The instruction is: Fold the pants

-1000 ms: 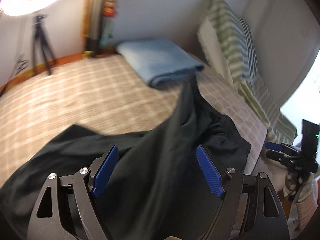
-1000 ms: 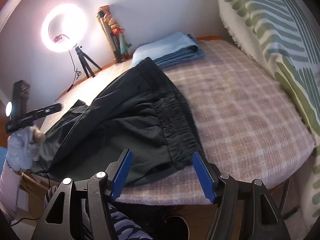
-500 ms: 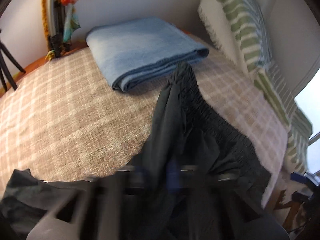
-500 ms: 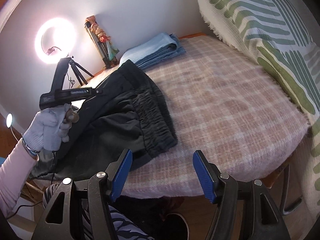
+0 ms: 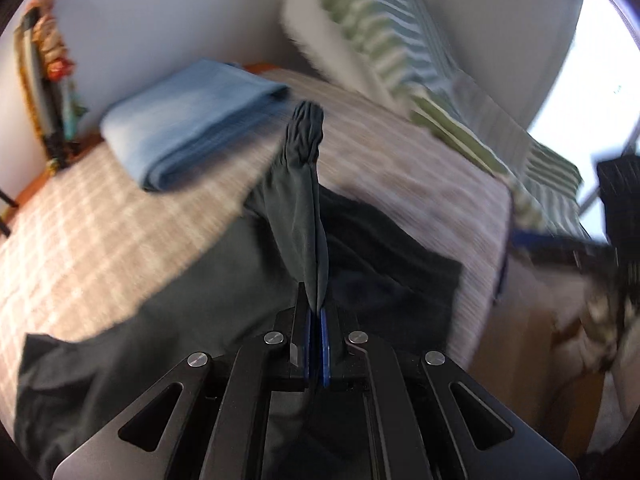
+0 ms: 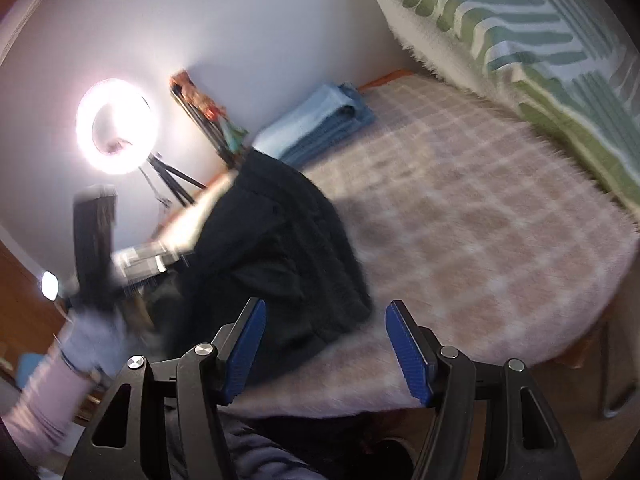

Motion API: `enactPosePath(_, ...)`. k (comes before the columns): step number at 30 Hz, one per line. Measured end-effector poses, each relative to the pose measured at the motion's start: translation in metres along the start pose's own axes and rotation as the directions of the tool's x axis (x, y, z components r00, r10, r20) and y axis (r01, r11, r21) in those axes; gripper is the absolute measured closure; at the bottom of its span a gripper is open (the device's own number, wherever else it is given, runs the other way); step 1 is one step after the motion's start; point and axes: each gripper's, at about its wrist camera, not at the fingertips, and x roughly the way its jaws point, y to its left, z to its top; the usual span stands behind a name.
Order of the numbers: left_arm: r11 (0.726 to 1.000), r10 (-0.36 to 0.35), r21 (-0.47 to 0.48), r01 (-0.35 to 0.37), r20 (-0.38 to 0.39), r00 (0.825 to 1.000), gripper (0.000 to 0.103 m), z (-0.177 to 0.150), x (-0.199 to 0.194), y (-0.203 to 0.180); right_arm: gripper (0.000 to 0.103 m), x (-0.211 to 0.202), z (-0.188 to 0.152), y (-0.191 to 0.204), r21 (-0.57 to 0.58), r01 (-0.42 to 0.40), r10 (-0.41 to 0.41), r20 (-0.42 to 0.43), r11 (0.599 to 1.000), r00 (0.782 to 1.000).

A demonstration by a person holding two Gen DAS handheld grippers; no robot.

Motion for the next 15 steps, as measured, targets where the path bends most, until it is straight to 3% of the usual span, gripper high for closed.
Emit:
enactPosePath(6, 0.997, -0.003, 0.071, 0.007, -0.051, 0.999, 0.101, -0.018, 0.015, -0.027, 0.029, 0.052, 0.031, 0.010, 0.094, -0.200, 0.205, -0.052, 0.975, 0.977)
enactPosePath(12, 0.998, -0.010, 0.069, 0.014, -0.057, 0.998, 0.101, -0.024, 0.011, -0.026, 0.030, 0.135, 0.064, 0.018, 0.143, -0.132, 0.153, -0.147, 0.981, 0.977)
enactPosePath(14, 0.999, 0.002, 0.052, 0.000, -0.041, 0.999, 0.100, -0.027, -0.002, -0.018, 0.035, 0.147, 0.072, 0.016, 0.174, -0.119, 0.146, -0.147, 0.978, 0.978)
enactPosePath(15, 1.000, 0.006, 0.030, -0.005, -0.033, 0.999, 0.097, -0.027, -0.010, -0.011, 0.044, 0.151, 0.076, 0.017, 0.181, -0.116, 0.143, -0.142, 0.977, 0.980)
